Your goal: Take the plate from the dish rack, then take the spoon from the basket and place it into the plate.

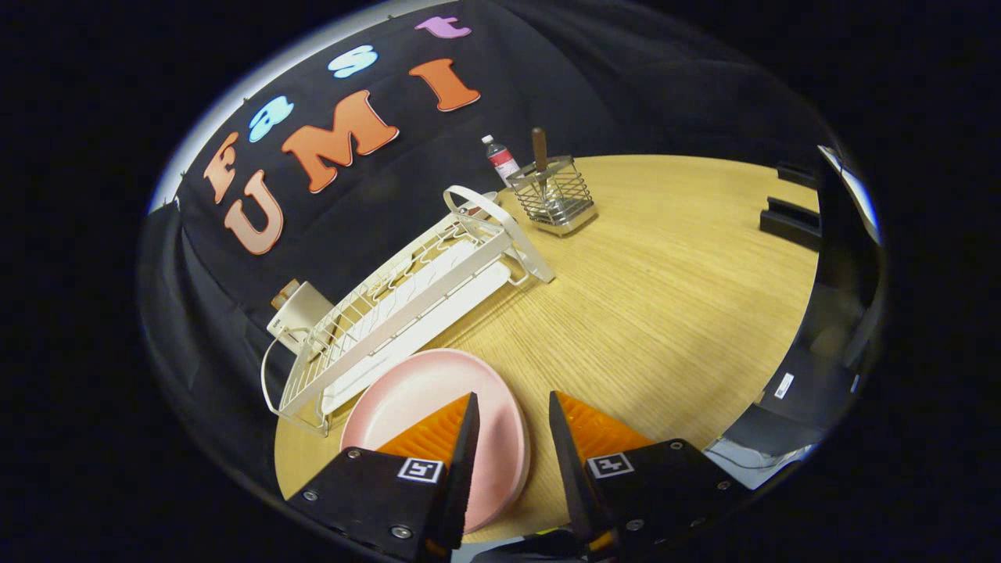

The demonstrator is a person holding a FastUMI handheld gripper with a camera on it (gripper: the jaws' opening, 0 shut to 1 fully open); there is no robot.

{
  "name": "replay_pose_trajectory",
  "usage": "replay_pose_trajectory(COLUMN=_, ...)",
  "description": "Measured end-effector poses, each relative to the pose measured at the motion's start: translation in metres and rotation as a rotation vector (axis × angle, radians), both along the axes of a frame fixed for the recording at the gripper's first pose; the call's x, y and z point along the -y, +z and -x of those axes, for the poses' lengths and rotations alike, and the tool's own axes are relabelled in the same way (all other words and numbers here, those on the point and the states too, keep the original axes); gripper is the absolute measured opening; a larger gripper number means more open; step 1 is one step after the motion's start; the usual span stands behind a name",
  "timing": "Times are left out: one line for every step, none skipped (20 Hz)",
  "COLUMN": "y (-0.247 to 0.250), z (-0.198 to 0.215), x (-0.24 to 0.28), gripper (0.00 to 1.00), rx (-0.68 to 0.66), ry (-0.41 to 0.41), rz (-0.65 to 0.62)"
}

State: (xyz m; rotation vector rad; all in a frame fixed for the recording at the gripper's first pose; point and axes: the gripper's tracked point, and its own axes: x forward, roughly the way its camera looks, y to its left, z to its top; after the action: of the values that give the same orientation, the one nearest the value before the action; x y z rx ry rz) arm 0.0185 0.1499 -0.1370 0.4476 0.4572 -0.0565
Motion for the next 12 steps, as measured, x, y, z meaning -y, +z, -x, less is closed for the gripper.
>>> replay_pose_trajectory(y=0.007, z=-0.005, x=0.008, gripper=0.59, rx=0.026, ry=0.002, rz=0.056)
replay_pose_trajectory(y=0.017, z=-0.009, x=0.017, gripper=0.65, rx=0.059, ry=0.011, rz=0.109)
replay_pose_trajectory(y=0.027, z=-0.013, x=0.024, gripper=0.72, rx=0.087, ry=0.019, rz=0.159)
replay_pose_trajectory(y=0.036, z=-0.018, x=0.032, gripper=0.75, rx=0.113, ry=0.028, rz=0.209)
replay_pose_trajectory(y=0.045, z=-0.023, x=0.040, gripper=0.83, rx=0.142, ry=0.034, rz=0.258)
replay_pose_trajectory(y=0.054, z=-0.029, x=0.048, gripper=0.86, rx=0.167, ry=0.036, rz=0.304)
replay_pose_trajectory(y=0.062, z=-0.035, x=0.055, gripper=0.91, rx=0.191, ry=0.043, rz=0.340)
replay_pose_trajectory(y=0.068, z=-0.040, x=0.061, gripper=0.94, rx=0.213, ry=0.047, rz=0.367)
replay_pose_trajectory(y=0.076, z=-0.048, x=0.068, gripper=0.98, rx=0.234, ry=0.043, rz=0.395)
replay_pose_trajectory(y=0.082, z=-0.056, x=0.077, gripper=0.98, rx=0.254, ry=0.034, rz=0.426)
replay_pose_trajectory(y=0.088, z=-0.066, x=0.087, gripper=0.98, rx=0.267, ry=0.018, rz=0.451)
replay_pose_trajectory(y=0.091, z=-0.073, x=0.093, gripper=0.98, rx=0.278, ry=0.012, rz=0.460)
